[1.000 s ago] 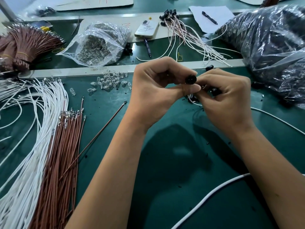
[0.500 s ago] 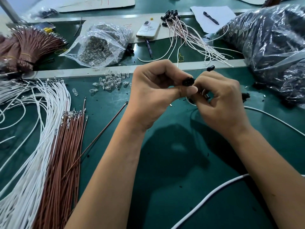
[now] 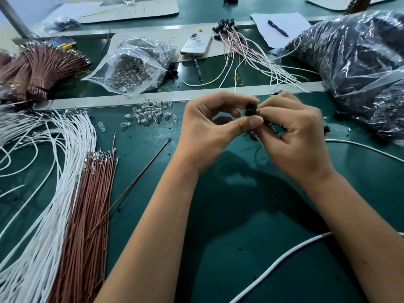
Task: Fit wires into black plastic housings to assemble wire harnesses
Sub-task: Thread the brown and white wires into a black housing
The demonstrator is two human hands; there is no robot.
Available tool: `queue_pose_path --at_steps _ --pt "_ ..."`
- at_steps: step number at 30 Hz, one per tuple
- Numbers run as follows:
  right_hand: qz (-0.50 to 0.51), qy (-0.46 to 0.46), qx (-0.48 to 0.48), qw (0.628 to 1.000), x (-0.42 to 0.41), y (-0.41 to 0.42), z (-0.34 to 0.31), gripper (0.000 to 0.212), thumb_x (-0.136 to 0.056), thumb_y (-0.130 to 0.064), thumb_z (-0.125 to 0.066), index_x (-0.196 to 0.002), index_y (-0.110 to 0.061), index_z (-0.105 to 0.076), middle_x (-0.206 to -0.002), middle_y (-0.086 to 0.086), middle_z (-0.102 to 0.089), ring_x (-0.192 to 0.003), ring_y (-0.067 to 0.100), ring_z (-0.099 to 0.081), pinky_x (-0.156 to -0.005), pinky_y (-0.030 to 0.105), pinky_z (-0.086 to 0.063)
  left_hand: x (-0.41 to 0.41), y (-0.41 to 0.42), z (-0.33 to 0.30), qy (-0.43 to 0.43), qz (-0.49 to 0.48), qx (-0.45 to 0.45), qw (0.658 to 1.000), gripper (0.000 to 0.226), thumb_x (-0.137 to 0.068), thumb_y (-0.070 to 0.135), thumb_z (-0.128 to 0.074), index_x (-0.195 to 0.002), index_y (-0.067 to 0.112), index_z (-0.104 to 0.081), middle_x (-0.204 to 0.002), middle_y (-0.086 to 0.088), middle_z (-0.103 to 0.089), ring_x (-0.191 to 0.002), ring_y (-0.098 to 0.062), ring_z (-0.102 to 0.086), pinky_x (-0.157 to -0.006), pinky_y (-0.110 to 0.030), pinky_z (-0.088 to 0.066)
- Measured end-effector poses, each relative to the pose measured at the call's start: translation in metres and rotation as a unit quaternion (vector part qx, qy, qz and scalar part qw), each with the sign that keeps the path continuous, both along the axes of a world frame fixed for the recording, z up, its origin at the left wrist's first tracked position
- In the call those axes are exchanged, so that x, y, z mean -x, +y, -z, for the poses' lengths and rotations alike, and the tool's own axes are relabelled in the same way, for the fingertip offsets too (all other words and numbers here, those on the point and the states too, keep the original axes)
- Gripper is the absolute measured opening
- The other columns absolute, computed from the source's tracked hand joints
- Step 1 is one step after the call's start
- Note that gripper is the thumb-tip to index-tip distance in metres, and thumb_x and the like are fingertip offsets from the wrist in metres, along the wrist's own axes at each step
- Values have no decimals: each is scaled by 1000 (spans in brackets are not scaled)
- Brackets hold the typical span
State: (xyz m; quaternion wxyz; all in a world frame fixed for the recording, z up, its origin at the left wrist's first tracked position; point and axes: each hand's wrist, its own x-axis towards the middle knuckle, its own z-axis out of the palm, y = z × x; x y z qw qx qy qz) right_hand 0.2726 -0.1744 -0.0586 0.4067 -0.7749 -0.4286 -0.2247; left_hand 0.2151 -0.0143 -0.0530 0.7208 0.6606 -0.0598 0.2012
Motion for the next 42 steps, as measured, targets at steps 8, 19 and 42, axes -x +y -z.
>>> queue_pose_path --at_steps 8,19,42 --pt "-2 3 9 1000 0 4 5 28 -98 -9 -70 -73 4 -70 -73 10 -66 -71 30 -52 -64 39 -46 -3 -3 8 -9 -14 45 999 24 -74 -15 -77 -87 4 -73 -79 -4 -74 -74 -14 -66 -77 -29 -58" --pt "-33 91 69 993 0 11 3 17 -95 -10 -75 -82 1 -77 -64 10 -59 -63 25 -49 -58 35 -41 -5 1 12 36 -72 61 995 14 -76 -9 -79 -82 4 -74 -75 -2 -73 -68 -13 -64 -69 -26 -56" --pt "-1 268 170 948 -48 114 -24 15 -89 -12 -72 -75 -14 -68 -65 -1 -65 -56 17 -65 -54 32 -56 2 53 17 -31 -173 121 977 27 -73 -18 -76 -83 7 -73 -81 -3 -75 -80 -16 -70 -82 -27 -55"
